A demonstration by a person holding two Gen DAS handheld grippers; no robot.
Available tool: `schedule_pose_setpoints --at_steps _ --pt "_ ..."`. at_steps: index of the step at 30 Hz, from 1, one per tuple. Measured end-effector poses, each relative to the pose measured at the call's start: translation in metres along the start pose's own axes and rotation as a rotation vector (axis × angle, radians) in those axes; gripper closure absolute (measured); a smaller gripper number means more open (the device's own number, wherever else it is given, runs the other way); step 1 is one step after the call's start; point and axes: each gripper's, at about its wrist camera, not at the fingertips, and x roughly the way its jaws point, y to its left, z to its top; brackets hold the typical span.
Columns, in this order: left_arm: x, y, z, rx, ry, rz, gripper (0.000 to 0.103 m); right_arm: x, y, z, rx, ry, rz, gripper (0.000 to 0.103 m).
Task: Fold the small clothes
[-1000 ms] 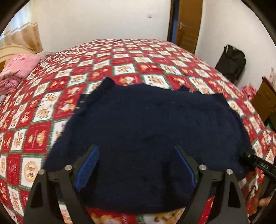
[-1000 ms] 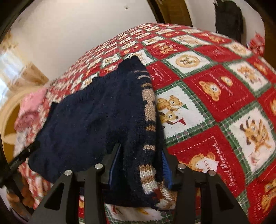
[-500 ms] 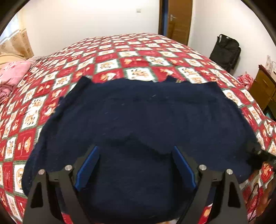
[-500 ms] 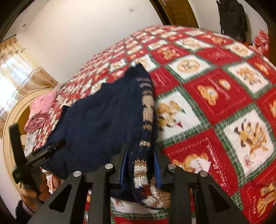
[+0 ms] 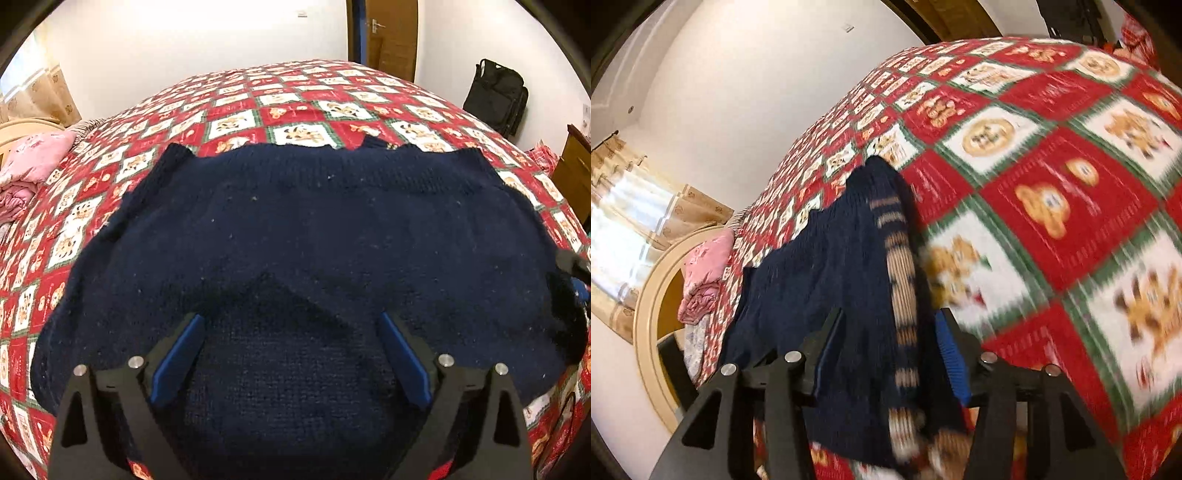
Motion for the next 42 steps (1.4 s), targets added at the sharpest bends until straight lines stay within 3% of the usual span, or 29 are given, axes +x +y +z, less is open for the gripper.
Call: schedule_pose_setpoints --at_steps 2,7,8,9,10,13,16,21,28,32,35,38,42 --pt "0.000 0.001 -0.001 -0.007 -0.002 -0.004 0.005 0.018 0.003 0.004 -0.006 0.046 -0.046 0.050" --pt "0.001 0.001 -0.003 -0.001 -0.012 0.001 0.004 0.024 0.020 -0.003 -0.109 0.043 -0.101 0.049" --pt "0.002 0.001 -0.002 -0.003 -0.010 0.003 0.003 0.024 0.021 -0.004 -0.116 0.053 -0.099 0.051" --pt "0.002 0.000 -0.002 -0.004 -0.007 0.005 0.002 0.024 0.022 -0.004 -0.119 0.063 -0.109 0.067" --pt "0.003 0.000 -0.001 -0.003 -0.004 0.007 0.002 0.024 0.022 -0.004 -0.121 0.077 -0.118 0.075" --pt "0.001 0.001 0.003 0.007 0.014 -0.002 0.002 0.022 0.031 0.000 -0.126 0.099 -0.126 0.080" --pt "-0.013 0.014 0.003 -0.006 0.014 -0.061 0.002 0.012 0.049 0.005 -0.161 0.087 -0.116 0.081" --pt "-0.050 0.049 0.000 -0.043 -0.094 -0.025 0.002 -0.005 0.105 0.010 -0.226 0.075 -0.034 0.081" --pt "-0.075 0.126 -0.002 -0.198 -0.158 0.018 0.002 0.019 0.217 0.001 -0.387 0.111 0.028 0.082" --pt "-0.083 0.169 -0.014 -0.266 -0.177 0.075 0.002 0.050 0.283 -0.024 -0.515 0.127 0.056 0.082" --pt "-0.080 0.198 -0.026 -0.316 -0.166 0.098 0.002 0.087 0.320 -0.063 -0.599 0.160 0.066 0.082" --pt "-0.075 0.214 -0.037 -0.332 -0.150 0.112 0.002 0.124 0.339 -0.103 -0.676 0.180 0.042 0.082" --pt "-0.065 0.233 -0.051 -0.344 -0.125 0.155 0.003 0.159 0.334 -0.143 -0.736 0.186 -0.011 0.082"
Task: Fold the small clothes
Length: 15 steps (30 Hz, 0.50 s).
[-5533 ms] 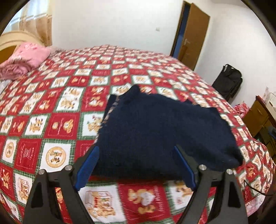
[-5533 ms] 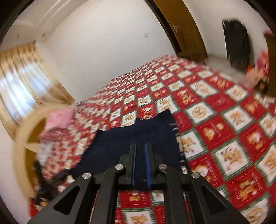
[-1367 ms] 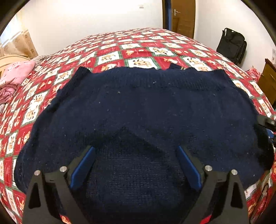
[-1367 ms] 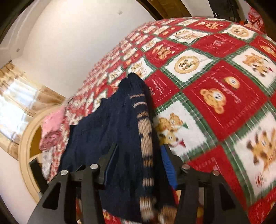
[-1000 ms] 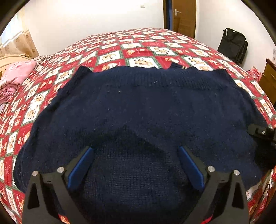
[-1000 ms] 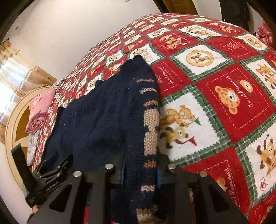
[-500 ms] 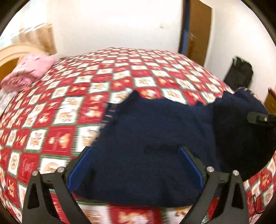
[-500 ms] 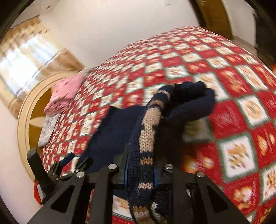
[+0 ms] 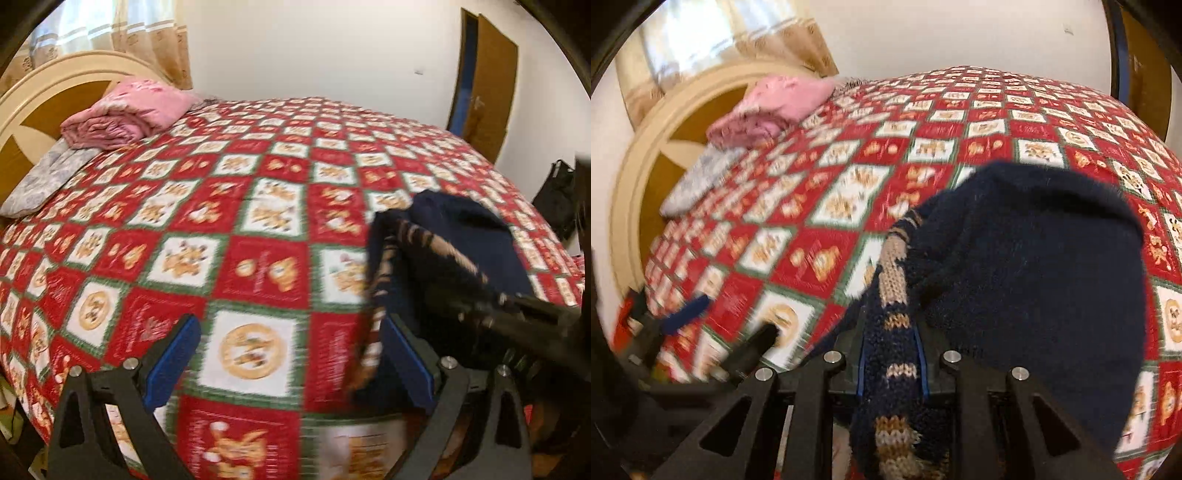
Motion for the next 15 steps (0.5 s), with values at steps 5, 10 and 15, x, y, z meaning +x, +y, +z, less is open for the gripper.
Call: schedule_pose_setpoints --at_steps 5,10,15 --pt "0.014 0.020 -0.006 -0.070 0.038 -0.023 0.003 -0.001 -0.003 -0.004 0.012 -0.038 0.028 0.073" --pt "0.004 0.021 -0.003 -0.077 0.020 -0.021 0.003 -0.006 -0.027 -0.002 0.206 -0.040 0.361 0.027" --pt "-0.008 0.015 0.003 -0.062 -0.008 -0.035 0.003 -0.027 -0.052 -0.008 0.373 -0.010 0.652 0.027"
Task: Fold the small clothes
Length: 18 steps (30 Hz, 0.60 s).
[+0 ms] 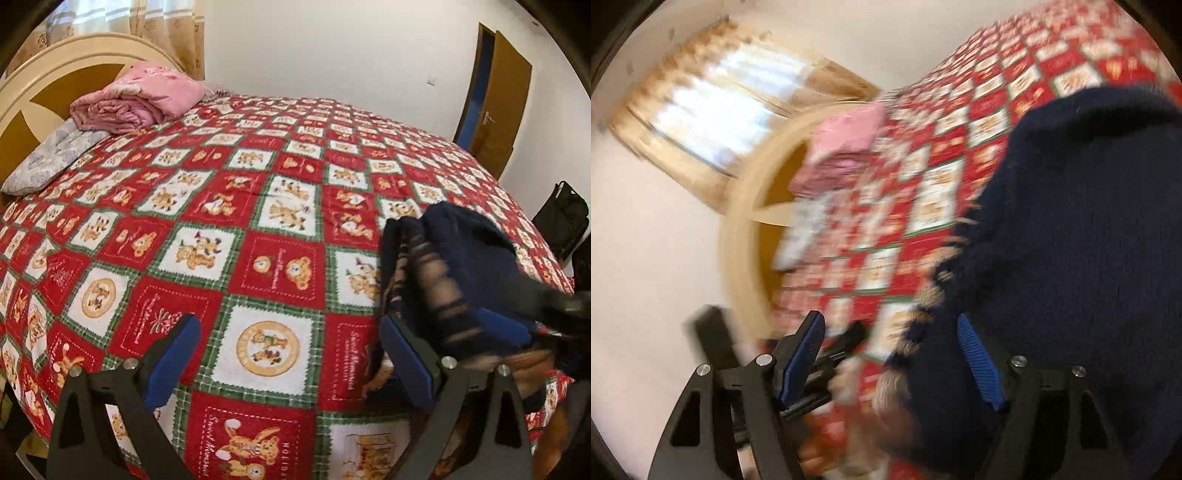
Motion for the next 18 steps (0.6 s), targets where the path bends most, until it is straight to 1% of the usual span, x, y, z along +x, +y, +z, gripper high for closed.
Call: schedule_pose_setpoints --at_steps 1,2,3,4,5,6,7,9,11,13,14,16,18 --pt "-0.001 -0.002 0.001 0.003 -0.003 0.001 0.003 -0.007 0.002 -0.002 0.016 0.004 0.056 0.027" --pt "-0.002 -0.004 0.002 0.005 -0.005 0.004 0.003 -0.014 0.007 -0.003 0.012 0.000 0.079 0.027" --pt "-0.003 -0.007 0.003 0.006 -0.008 0.001 0.003 -0.026 0.014 -0.006 -0.029 -0.030 0.051 0.029" --pt "-0.005 -0.009 0.003 0.009 -0.009 -0.008 0.003 -0.035 0.021 -0.009 -0.077 -0.062 0.002 0.038" --pt "-0.008 -0.013 0.002 0.020 -0.012 -0.019 0.003 -0.046 0.027 -0.014 -0.138 -0.090 -0.078 0.047" --pt "-0.010 -0.017 0.002 0.034 -0.018 -0.021 0.003 -0.053 0.032 -0.021 -0.196 -0.100 -0.195 0.066" --pt "-0.012 -0.020 0.001 0.044 -0.022 -0.019 0.003 -0.057 0.033 -0.026 -0.225 -0.095 -0.274 0.074" --pt "-0.016 -0.030 0.001 0.060 -0.028 -0.038 0.003 -0.062 0.031 -0.041 -0.254 -0.097 -0.387 0.074" --pt "-0.019 -0.042 0.001 0.075 -0.032 -0.067 0.003 -0.061 0.024 -0.058 -0.256 -0.093 -0.443 0.074" --pt "-0.020 -0.059 0.000 0.097 -0.028 -0.091 0.003 -0.055 0.013 -0.069 -0.228 -0.064 -0.435 0.074" --pt "-0.020 -0.068 -0.001 0.112 -0.025 -0.097 0.003 -0.044 0.006 -0.075 -0.200 -0.031 -0.420 0.074" --pt "-0.020 -0.082 -0.005 0.135 -0.022 -0.093 0.003 -0.022 -0.008 -0.082 -0.151 0.023 -0.392 0.074" --pt "-0.019 -0.093 -0.009 0.154 -0.017 -0.093 0.003 -0.009 -0.022 -0.085 -0.103 0.043 -0.367 0.074"
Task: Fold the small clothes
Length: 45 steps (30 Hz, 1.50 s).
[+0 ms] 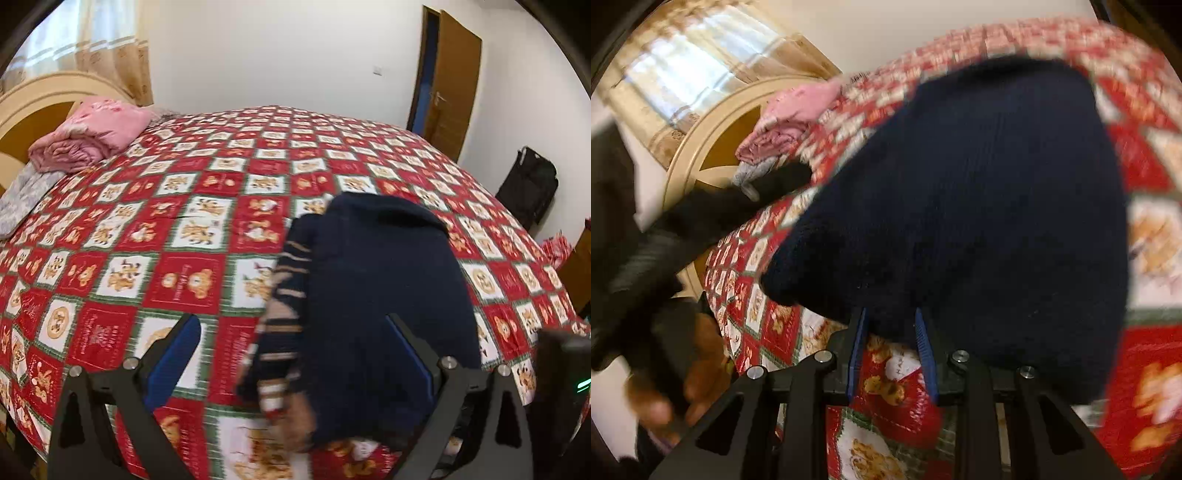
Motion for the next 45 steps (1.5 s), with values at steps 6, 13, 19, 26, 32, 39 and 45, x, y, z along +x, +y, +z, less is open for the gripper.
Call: schedule_pose_setpoints --at_steps 6,13,19,26,32,39,45 --pt "0.014 -0.008 -0.004 0.017 0.042 0.011 0.003 -0.018 -0.003 0.002 0.000 0.042 0.100 0.074" --pt "0.026 -0.011 -0.009 -0.018 0.083 -0.011 0.003 -0.109 -0.064 0.068 0.138 -0.237 -0.041 0.049" --pt "0.018 -0.057 -0.003 0.046 0.055 -0.111 0.003 -0.086 -0.140 0.137 0.362 -0.222 0.033 0.038" --pt "0.024 -0.115 -0.007 0.193 0.045 -0.172 0.003 -0.030 -0.175 0.183 0.449 -0.134 0.060 0.038" --pt "0.045 -0.117 -0.024 0.213 0.116 -0.171 0.003 -0.006 -0.168 0.208 0.361 -0.092 -0.052 0.069" --pt "0.044 -0.120 -0.032 0.233 0.108 -0.185 0.003 0.012 -0.158 0.248 0.262 -0.090 -0.153 0.083" --pt "0.042 -0.126 -0.035 0.261 0.103 -0.178 0.000 0.036 -0.160 0.257 0.214 -0.008 -0.169 0.085"
